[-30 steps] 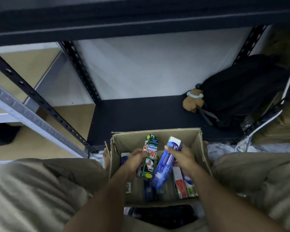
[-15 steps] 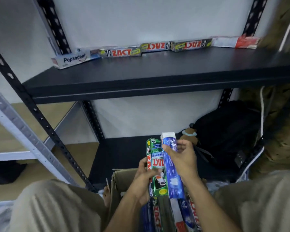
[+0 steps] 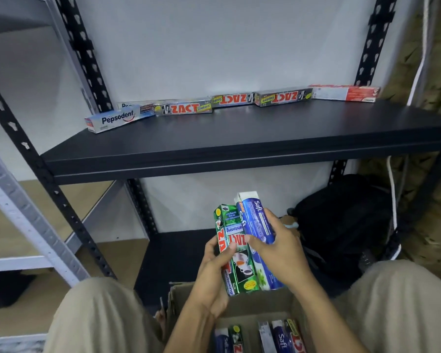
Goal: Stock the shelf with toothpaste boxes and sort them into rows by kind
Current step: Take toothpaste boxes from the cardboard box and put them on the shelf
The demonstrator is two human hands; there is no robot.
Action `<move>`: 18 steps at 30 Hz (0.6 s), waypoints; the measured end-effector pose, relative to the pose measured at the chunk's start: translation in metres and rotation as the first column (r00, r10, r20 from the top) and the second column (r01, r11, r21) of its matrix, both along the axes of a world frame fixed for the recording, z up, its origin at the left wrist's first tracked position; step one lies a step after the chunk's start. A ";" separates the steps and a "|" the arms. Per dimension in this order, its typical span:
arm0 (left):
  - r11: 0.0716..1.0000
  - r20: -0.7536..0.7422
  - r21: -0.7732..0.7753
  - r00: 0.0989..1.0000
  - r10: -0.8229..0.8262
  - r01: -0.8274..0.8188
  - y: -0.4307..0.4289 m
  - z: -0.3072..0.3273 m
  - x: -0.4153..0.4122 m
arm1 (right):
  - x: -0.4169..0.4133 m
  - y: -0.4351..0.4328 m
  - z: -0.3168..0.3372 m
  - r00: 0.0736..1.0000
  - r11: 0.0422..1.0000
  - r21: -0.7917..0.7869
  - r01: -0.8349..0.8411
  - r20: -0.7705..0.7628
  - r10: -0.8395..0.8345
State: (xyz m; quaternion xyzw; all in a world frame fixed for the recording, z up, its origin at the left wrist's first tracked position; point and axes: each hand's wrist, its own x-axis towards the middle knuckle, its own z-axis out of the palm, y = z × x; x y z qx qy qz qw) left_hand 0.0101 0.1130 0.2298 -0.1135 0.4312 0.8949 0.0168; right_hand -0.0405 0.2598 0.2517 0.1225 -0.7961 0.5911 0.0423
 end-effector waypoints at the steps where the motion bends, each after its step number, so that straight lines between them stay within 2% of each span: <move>1: 1.000 -0.013 0.001 1.000 0.001 -0.001 0.001 0.008 0.000 | 0.000 0.003 0.009 1.000 1.000 0.029 0.007 -0.028 -0.006; 5: 0.999 -0.081 -0.038 0.997 -0.004 0.001 -0.001 0.045 0.003 | 0.002 0.018 0.046 0.989 0.981 0.196 0.014 -0.146 0.015; 7: 0.995 -0.110 -0.104 0.994 -0.009 -0.003 -0.006 0.061 0.004 | 0.000 0.028 0.064 0.973 0.963 0.266 0.034 -0.228 0.028; 10: 0.966 -0.125 -0.257 0.992 0.005 -0.038 -0.016 0.085 0.009 | -0.001 0.043 0.092 0.962 0.943 0.333 -0.001 -0.258 0.093; 14: 0.833 -0.202 -0.544 0.979 -0.009 -0.105 -0.028 0.110 0.024 | 0.000 0.063 0.128 0.926 0.932 0.362 -0.013 -0.346 0.147; 18: 0.672 -0.325 -0.712 0.944 -0.056 -0.205 -0.035 0.139 0.030 | -0.011 0.072 0.166 0.892 0.919 0.395 -0.003 -0.414 0.180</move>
